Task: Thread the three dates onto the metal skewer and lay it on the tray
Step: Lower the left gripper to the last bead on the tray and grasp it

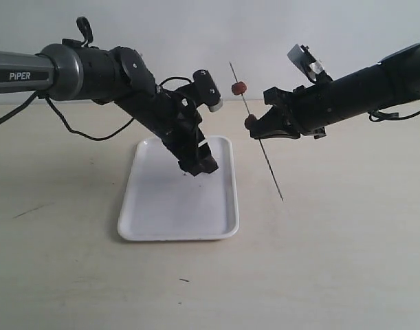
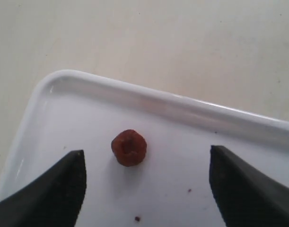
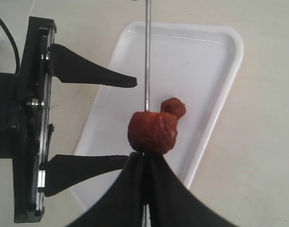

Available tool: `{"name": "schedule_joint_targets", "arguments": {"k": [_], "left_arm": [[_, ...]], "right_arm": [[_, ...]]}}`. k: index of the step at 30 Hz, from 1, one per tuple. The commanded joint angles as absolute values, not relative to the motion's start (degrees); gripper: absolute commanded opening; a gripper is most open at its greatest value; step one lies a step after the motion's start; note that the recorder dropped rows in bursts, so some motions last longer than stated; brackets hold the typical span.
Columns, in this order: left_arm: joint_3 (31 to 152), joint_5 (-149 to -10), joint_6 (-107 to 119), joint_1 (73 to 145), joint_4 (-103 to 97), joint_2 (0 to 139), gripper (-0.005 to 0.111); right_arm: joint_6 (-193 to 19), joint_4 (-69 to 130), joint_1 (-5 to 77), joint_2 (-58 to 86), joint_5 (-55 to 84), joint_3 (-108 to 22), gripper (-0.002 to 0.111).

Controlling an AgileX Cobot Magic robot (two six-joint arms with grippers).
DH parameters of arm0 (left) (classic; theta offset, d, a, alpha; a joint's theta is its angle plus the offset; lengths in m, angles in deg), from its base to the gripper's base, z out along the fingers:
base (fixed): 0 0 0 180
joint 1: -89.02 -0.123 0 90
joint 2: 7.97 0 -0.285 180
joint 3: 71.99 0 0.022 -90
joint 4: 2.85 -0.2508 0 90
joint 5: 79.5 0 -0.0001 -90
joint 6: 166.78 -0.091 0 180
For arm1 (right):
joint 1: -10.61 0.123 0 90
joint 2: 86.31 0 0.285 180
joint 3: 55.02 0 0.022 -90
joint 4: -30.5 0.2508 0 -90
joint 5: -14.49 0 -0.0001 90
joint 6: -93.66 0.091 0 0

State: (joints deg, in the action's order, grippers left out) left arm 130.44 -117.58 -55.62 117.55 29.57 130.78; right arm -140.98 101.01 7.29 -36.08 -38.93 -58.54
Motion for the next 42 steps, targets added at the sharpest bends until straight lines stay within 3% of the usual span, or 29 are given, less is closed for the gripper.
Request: {"name": "schedule_joint_targets", "arguments": {"k": [1,11,23,34,42], "left_arm": [[130.4,-115.7,-51.9,117.6,27.6,131.6,0.070],[135.1,-118.9,-31.7,118.0,16.2,131.6,0.070],[145.0,-122.4,-10.5,123.5,-0.4,137.6,0.070],[147.4,-125.3,-8.8,123.7,-2.0,139.4,0.070],[147.4,-125.3,-8.8,123.9,-1.7,141.5,0.061]], "right_arm": [[-142.3,100.4,7.1,-35.5,-39.5,-58.7,0.000],[-143.1,100.4,7.3,-35.5,-39.5,-58.7,0.000],[-143.3,100.1,7.3,-35.5,-39.4,-58.7,0.000],[-143.5,100.1,7.3,-35.5,-39.1,-58.7,0.000],[-143.5,100.1,7.3,-35.5,-39.1,-58.7,0.000]]}}
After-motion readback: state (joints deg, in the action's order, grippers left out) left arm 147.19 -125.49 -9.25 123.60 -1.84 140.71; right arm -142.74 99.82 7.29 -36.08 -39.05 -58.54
